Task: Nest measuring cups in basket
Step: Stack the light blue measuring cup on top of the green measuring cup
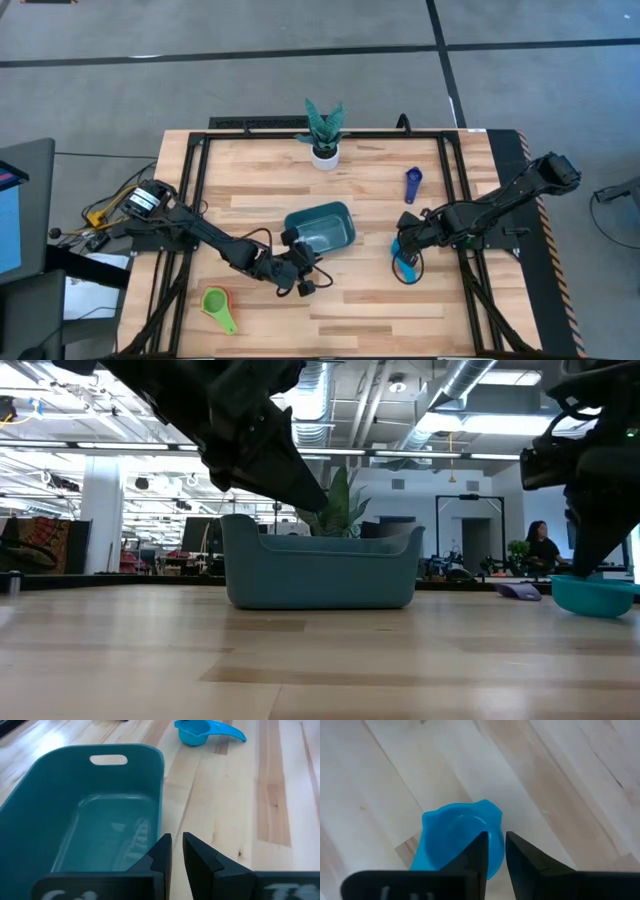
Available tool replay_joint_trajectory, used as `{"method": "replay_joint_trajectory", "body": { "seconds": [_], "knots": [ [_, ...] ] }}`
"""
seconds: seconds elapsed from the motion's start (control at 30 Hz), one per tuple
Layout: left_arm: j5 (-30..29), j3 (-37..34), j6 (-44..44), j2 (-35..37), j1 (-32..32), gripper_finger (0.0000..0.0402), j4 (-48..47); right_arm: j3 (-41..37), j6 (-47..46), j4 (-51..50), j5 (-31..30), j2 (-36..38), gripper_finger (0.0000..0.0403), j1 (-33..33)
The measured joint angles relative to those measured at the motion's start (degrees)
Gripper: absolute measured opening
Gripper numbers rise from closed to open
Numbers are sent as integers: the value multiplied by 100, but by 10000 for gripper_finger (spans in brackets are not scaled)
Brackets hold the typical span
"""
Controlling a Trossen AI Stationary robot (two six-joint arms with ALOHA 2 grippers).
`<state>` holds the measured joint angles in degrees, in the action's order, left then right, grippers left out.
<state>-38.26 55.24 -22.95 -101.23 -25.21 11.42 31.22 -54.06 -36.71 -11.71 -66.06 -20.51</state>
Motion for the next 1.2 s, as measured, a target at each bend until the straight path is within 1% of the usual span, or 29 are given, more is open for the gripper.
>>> {"method": "replay_joint_trajectory", "body": {
  "seconds": [0.17, 0.33, 0.47, 0.57, 0.7, 0.77, 0.83, 0.93, 1.03, 1.1, 1.2],
  "knots": [
    [0, 0, 11, 0, 17, 37, 1, -2, 0, 94, -15, -7, 89, -101],
    [-12, 10, 148, 0, 19, 37, 10, -2, -1, 174, -8, -330, 99, -125],
    [-164, 11, 154, 0, 19, 37, 13, -2, -27, 224, -1, -639, 103, -109],
    [-186, 11, 178, 0, 54, 37, 13, -2, -57, 252, 3, -734, 90, -113],
    [-160, 11, 185, 0, 152, 37, 30, 23, -316, 348, -77, -681, 47, -129],
    [-138, 11, 99, 0, 203, 37, 184, 109, -354, 584, -380, -609, 22, -174],
    [15, 11, 40, 0, 272, 37, 480, 233, -307, 940, -823, -544, 12, -247],
    [274, 13, 186, 0, 349, 37, 918, 449, -144, 1330, -1411, -513, 24, -362],
    [315, 54, 479, 0, 376, 37, 1188, 730, 29, 1423, -1993, -579, 31, -490],
    [310, 179, 669, 0, 400, 37, 1195, 893, 112, 1463, -2297, -713, 24, -578],
    [310, 426, 988, 0, 460, 37, 1214, 1190, 320, 1508, -2503, -958, 9, -616]
  ]
}}
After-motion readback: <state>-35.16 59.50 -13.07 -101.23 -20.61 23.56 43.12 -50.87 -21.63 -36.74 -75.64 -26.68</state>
